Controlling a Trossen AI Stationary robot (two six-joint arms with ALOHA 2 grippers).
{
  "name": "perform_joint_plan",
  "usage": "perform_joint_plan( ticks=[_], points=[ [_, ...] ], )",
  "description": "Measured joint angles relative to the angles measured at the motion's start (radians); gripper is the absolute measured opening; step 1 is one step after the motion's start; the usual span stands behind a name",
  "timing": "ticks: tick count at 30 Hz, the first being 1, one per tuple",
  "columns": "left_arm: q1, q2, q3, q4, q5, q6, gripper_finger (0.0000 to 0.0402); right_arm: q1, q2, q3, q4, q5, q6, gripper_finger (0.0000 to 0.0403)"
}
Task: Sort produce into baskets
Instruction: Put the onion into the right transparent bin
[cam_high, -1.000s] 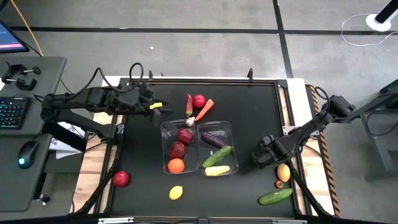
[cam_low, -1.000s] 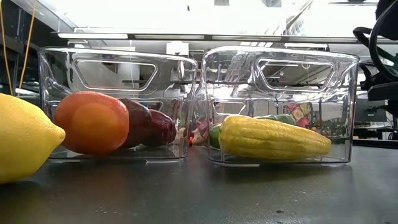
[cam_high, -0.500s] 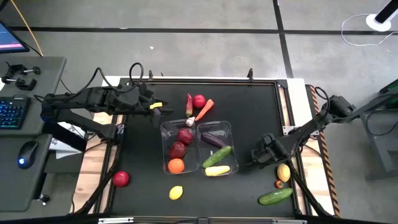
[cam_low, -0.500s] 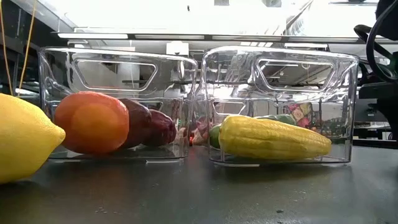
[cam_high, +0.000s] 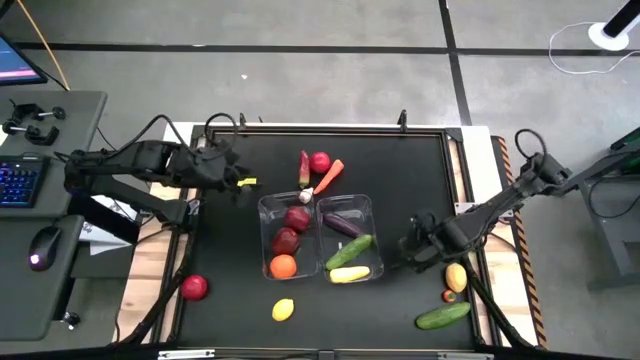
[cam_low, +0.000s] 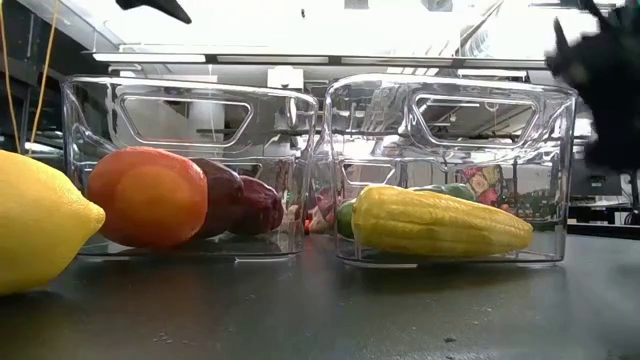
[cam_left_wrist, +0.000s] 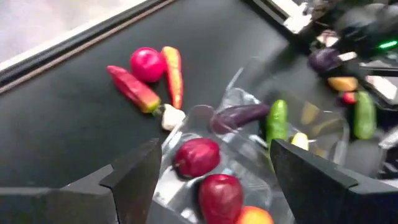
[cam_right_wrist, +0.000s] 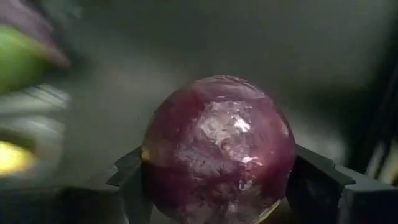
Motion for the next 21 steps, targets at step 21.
perform_joint_plan(
  ticks=[21],
  points=[
    [-0.277,-0.058,-0.472,0.788,-0.045,-0.251,0.029,-0.239,0.115,0.154,0.928,0.195,-0.741,0.0272]
  ],
)
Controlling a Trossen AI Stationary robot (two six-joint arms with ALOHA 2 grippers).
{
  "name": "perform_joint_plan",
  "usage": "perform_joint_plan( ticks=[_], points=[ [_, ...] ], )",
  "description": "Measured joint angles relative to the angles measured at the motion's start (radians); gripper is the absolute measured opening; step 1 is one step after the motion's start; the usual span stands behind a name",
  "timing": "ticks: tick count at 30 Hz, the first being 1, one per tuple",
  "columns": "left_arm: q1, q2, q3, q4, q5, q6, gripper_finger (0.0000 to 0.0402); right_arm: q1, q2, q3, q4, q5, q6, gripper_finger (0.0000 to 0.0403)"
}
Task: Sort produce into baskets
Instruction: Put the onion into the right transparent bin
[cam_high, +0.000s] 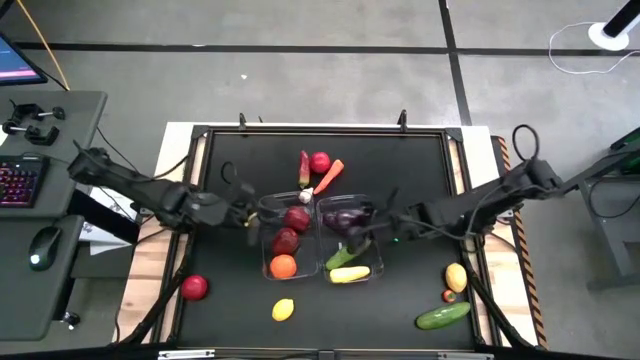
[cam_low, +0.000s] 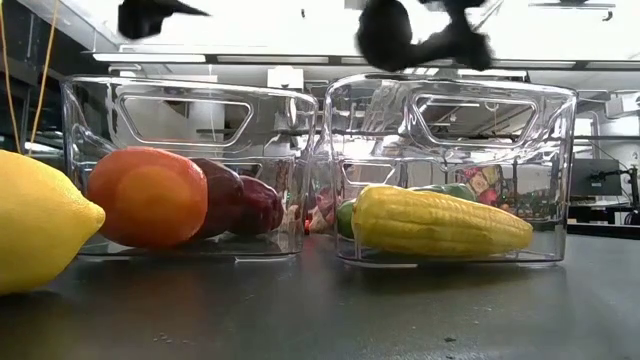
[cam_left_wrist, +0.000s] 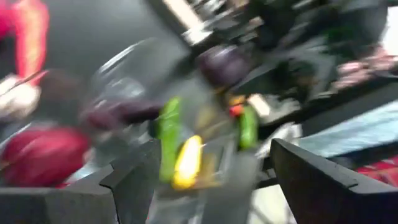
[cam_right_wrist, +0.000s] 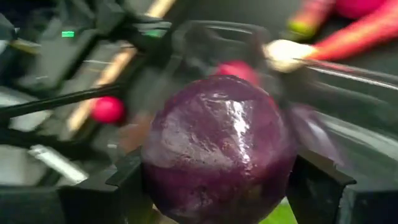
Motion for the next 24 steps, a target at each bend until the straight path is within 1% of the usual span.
perform_joint_plan(
  ticks=[2,5,7,9,12,15,18,21,24],
  points=[
    [-0.002,-0.022,0.001,0.052,-0.007,0.046,0.029,-0.03,0.03,0.0,0.129,-0.05,-0.067,0.0272],
    [-0.001,-0.066,0.001,0.056,-0.041,0.069,0.029,-0.066,0.079,0.0,0.27,-0.122,-0.125,0.0272],
    [-0.001,-0.097,0.001,0.046,-0.064,0.07,0.029,-0.084,0.108,0.0,0.322,-0.156,-0.154,0.0272],
    [-0.001,-0.124,0.001,0.033,-0.081,0.07,0.029,-0.095,0.128,0.0,0.334,-0.17,-0.156,0.0272],
    [-0.001,-0.153,0.001,0.016,-0.098,0.071,0.029,-0.102,0.145,0.0,0.306,-0.18,-0.154,0.0272],
    [-0.001,-0.166,0.001,0.01,-0.1,0.071,0.029,-0.102,0.147,0.0,0.19,-0.176,-0.113,0.0275],
    [-0.001,-0.165,0.001,-0.007,-0.099,0.071,0.029,-0.102,0.147,-0.001,0.087,-0.169,-0.073,0.0288],
    [-0.001,-0.16,0.001,-0.019,-0.099,0.07,0.029,-0.102,0.147,-0.001,0.051,-0.177,-0.033,0.03],
    [-0.001,-0.157,0.0,-0.034,-0.099,0.066,0.029,-0.101,0.147,-0.001,0.028,-0.179,-0.033,0.0305]
  ],
)
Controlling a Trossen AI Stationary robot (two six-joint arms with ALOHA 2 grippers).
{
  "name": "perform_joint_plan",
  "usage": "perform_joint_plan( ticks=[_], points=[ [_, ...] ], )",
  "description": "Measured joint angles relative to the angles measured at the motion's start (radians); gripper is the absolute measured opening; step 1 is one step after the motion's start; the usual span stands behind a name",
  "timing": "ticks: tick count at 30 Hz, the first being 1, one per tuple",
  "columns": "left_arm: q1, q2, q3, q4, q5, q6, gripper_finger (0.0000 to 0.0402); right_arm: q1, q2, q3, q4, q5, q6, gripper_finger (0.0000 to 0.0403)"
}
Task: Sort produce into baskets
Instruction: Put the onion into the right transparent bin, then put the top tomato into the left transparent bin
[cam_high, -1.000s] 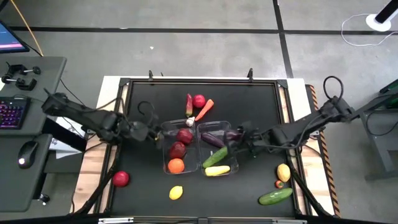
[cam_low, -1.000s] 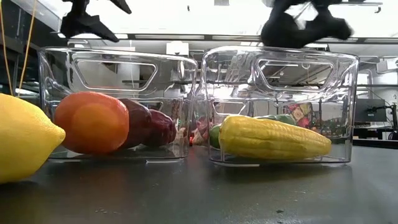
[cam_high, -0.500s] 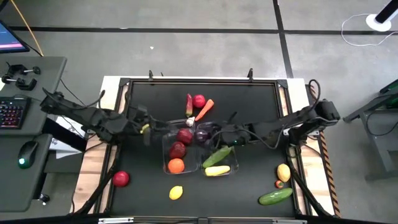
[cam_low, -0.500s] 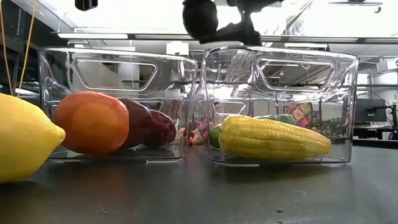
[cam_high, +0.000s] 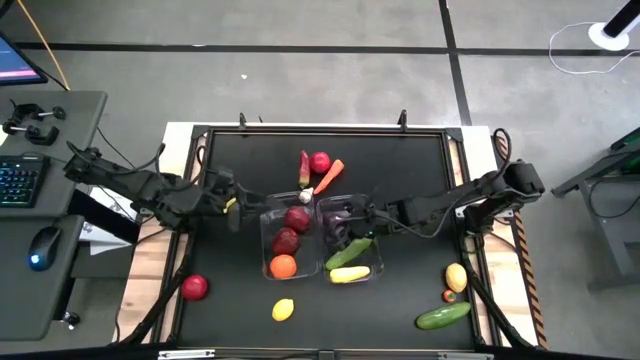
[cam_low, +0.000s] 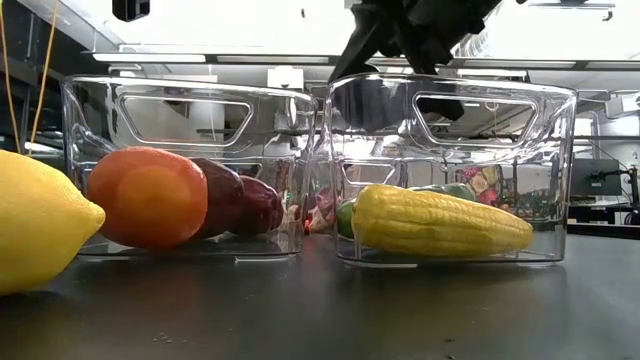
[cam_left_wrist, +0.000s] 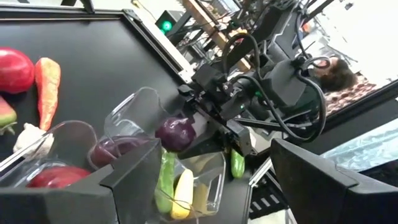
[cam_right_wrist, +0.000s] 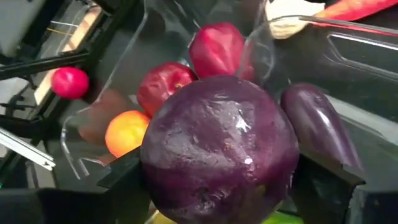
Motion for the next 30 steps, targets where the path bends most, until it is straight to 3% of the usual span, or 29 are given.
perform_joint_plan(
  ticks=[10,18,22,26,30],
  points=[
    [0.0,0.002,0.0,-0.003,0.0,0.003,0.029,0.006,0.0,0.0,-0.006,-0.06,-0.066,0.0315],
    [0.006,0.002,0.0,0.001,0.0,-0.002,0.029,0.006,0.0,0.0,-0.014,-0.08,-0.045,0.0394],
    [0.031,0.002,0.0,0.005,0.001,-0.053,0.029,-0.009,0.0,0.007,-0.005,-0.133,0.02,0.038],
    [0.135,0.005,0.011,0.002,0.057,-0.074,0.0289,-0.015,-0.01,0.057,-0.003,-0.159,-0.017,0.0374],
    [0.34,0.066,0.084,-0.077,0.232,-0.006,0.0289,-0.012,-0.039,0.132,-0.004,-0.116,-0.1,0.0374]
  ],
)
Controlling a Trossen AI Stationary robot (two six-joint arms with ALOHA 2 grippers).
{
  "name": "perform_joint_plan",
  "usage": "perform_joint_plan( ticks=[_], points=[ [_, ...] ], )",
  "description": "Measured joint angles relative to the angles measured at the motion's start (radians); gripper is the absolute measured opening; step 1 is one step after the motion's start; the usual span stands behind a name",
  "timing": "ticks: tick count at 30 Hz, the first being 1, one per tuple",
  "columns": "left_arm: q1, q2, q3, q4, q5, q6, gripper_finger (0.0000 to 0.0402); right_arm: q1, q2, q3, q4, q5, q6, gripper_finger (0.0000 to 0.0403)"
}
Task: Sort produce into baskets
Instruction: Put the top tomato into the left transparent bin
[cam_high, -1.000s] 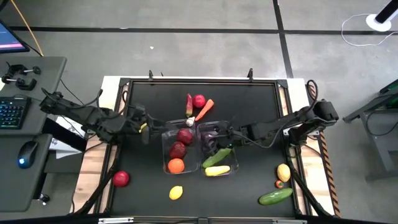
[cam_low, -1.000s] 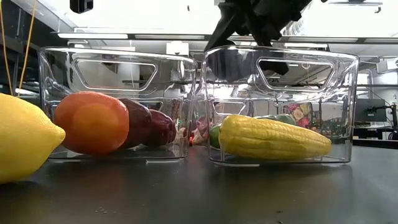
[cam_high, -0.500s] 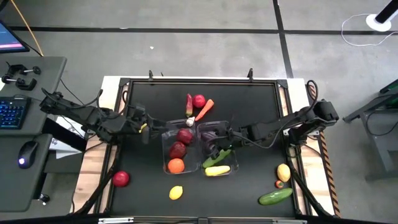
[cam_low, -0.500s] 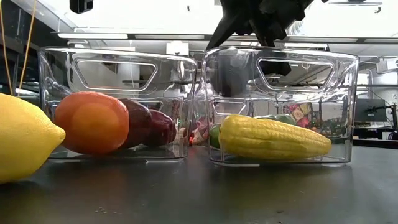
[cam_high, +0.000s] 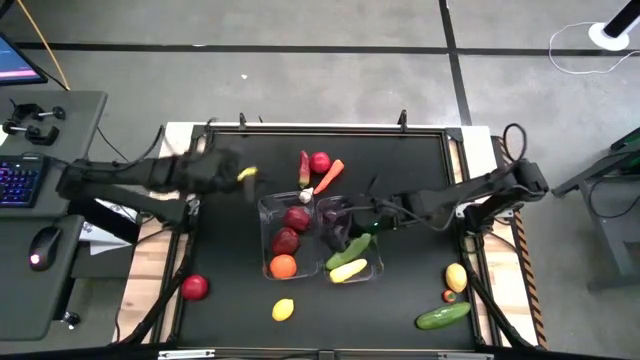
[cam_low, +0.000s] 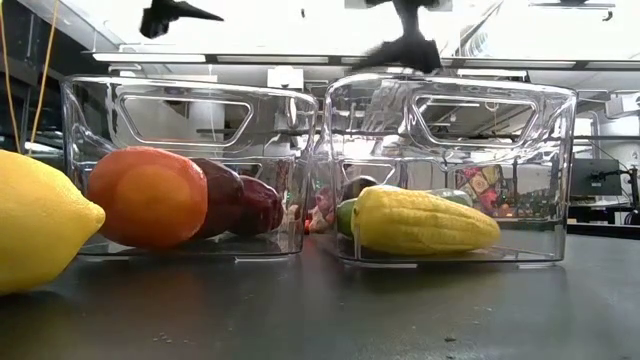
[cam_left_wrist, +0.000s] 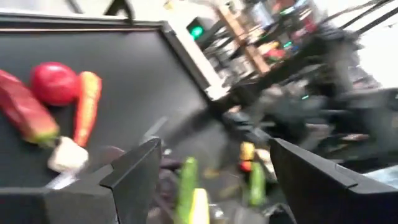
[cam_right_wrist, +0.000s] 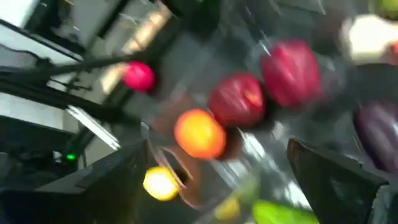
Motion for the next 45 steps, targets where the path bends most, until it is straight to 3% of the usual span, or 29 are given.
perform_joint_plan(
  ticks=[7,13,21,32,45],
  points=[
    [0.372,0.334,0.231,-0.197,0.346,0.266,0.0289,-0.001,-0.022,0.154,-0.114,0.199,-0.059,0.0374],
    [0.498,0.691,0.467,-0.292,0.381,0.509,0.0289,0.023,-0.022,0.244,-0.183,0.3,-0.059,0.0374],
    [0.511,1.014,0.701,-0.368,0.367,0.681,0.0289,0.077,-0.021,0.274,-0.18,0.469,-0.01,0.0374],
    [0.511,1.214,0.745,-0.38,0.305,0.693,0.0289,0.098,-0.021,0.274,-0.174,0.533,0.05,0.0374],
    [0.488,1.249,0.747,-0.309,0.298,0.727,0.0289,0.098,-0.021,0.274,-0.172,0.534,0.05,0.0374]
  ],
)
